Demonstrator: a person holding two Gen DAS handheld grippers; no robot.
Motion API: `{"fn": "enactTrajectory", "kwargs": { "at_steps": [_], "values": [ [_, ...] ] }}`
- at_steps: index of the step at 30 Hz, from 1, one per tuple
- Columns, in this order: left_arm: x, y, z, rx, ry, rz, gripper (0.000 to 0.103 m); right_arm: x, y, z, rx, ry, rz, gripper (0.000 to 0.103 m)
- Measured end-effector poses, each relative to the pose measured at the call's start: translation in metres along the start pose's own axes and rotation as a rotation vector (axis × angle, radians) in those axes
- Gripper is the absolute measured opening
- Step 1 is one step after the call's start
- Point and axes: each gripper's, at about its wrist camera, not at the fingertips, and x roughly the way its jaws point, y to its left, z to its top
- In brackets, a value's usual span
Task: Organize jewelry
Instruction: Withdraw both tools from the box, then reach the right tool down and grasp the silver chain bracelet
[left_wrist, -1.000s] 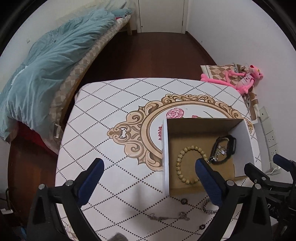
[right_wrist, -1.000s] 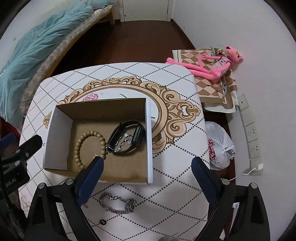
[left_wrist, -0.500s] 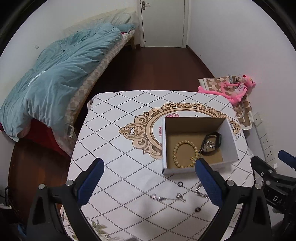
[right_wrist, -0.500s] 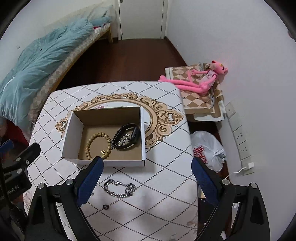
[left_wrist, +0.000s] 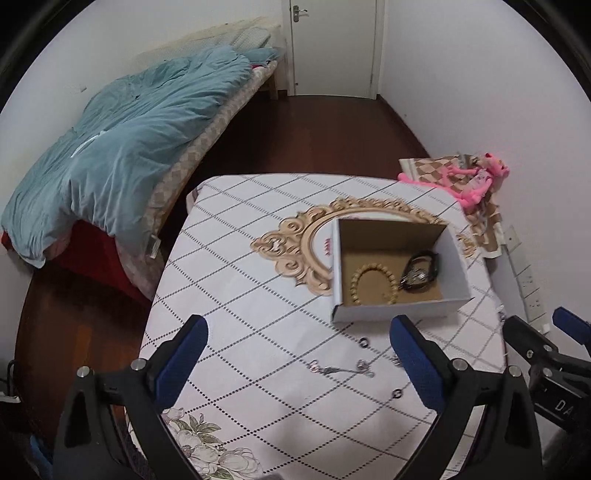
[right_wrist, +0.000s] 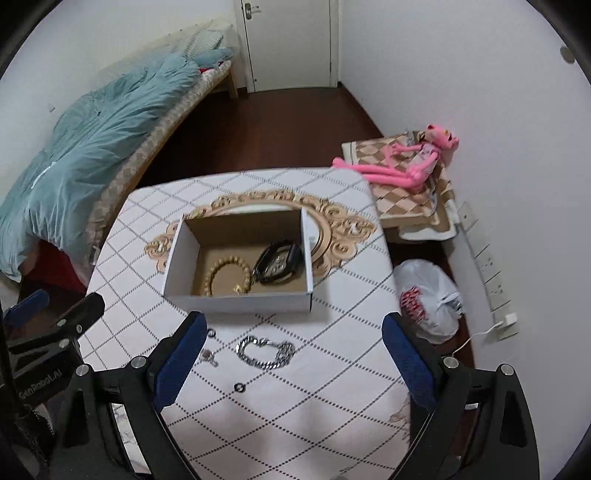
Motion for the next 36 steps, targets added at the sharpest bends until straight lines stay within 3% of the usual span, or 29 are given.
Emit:
{"fn": "enactTrajectory", "kwargs": {
  "at_steps": [7, 10, 12, 16, 19, 22, 24, 36],
  "values": [
    [0.051, 0.009, -0.042, 0.0, 0.114, 0.067, 0.1, 0.075, -0.016, -0.042, 0.052, 0.133, -0.011, 0.096],
    [0.071, 0.016, -0.057, -0.012, 0.163, 0.081, 0.1, 0.105, -0.019, -0.053, 0.074, 0.161, 0.004, 0.086],
    [0.084, 0.023, -0.066, -0.032, 0.203, 0.082, 0.1, 0.119, -0.018, -0.056, 0.075, 0.17, 0.007, 0.077],
    [0.098, 0.03, -0.076, -0.052, 0.243, 0.082, 0.1, 0.141, -0.012, -0.055, 0.056, 0.162, -0.01, 0.077],
    [0.101, 0.027, -0.079, -0.059, 0.247, 0.039, 0.1, 0.152, -0.004, -0.055, 0.019, 0.155, -0.03, 0.071],
    [0.1, 0.01, -0.077, -0.027, 0.224, -0.012, 0.1, 0.153, 0.004, -0.055, -0.039, 0.118, -0.05, 0.054],
    [0.1, -0.003, -0.074, -0.001, 0.21, -0.041, 0.1, 0.151, 0.006, -0.056, -0.058, 0.1, -0.052, 0.015],
    [0.115, -0.053, -0.064, 0.086, 0.203, -0.139, 0.099, 0.127, -0.063, -0.073, 0.119, 0.086, -0.048, 0.013]
  ]
}}
